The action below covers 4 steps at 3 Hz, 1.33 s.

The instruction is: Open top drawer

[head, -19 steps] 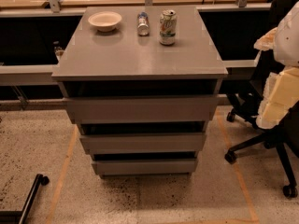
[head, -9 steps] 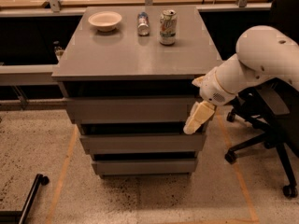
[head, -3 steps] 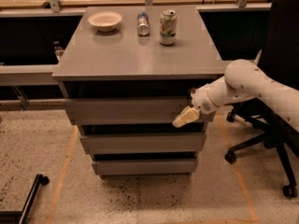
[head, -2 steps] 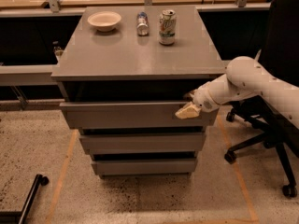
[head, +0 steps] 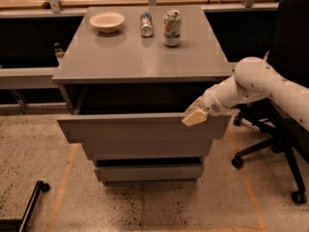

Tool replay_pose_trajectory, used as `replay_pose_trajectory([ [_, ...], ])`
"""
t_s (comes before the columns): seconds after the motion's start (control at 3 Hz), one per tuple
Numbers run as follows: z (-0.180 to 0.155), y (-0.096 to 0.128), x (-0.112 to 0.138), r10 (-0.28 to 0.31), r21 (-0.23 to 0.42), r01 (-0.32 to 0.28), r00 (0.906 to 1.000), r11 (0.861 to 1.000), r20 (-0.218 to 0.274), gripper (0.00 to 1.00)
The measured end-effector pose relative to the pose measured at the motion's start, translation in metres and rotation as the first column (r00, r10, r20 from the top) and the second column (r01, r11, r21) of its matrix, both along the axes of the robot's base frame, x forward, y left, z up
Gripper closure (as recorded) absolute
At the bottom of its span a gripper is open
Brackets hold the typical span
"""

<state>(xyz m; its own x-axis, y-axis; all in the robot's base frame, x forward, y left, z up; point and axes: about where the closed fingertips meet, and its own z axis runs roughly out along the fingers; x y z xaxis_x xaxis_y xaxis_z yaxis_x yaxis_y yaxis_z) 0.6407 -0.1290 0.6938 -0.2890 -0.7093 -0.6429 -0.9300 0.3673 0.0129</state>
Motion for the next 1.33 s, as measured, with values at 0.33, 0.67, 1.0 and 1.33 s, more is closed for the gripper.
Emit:
replay_pose_trajectory([
  [0.33, -0.002, 0.002, 0.0, 0.003, 0.001, -0.003, 1.0, 1.0, -0.003, 0.82],
  [0.67, -0.004, 0.002, 0.001, 0.012, -0.007, -0.012, 0.9997, 1.0, -0.022, 0.51],
  [1.0, -0.004, 0.002, 0.001, 0.012, -0.007, -0.012, 0.9997, 1.0, -0.022, 0.28],
  [1.33, -0.008, 0.003, -0.01, 0.006, -0.002, -0.007, 0.9982, 1.0, -0.06, 0.05],
])
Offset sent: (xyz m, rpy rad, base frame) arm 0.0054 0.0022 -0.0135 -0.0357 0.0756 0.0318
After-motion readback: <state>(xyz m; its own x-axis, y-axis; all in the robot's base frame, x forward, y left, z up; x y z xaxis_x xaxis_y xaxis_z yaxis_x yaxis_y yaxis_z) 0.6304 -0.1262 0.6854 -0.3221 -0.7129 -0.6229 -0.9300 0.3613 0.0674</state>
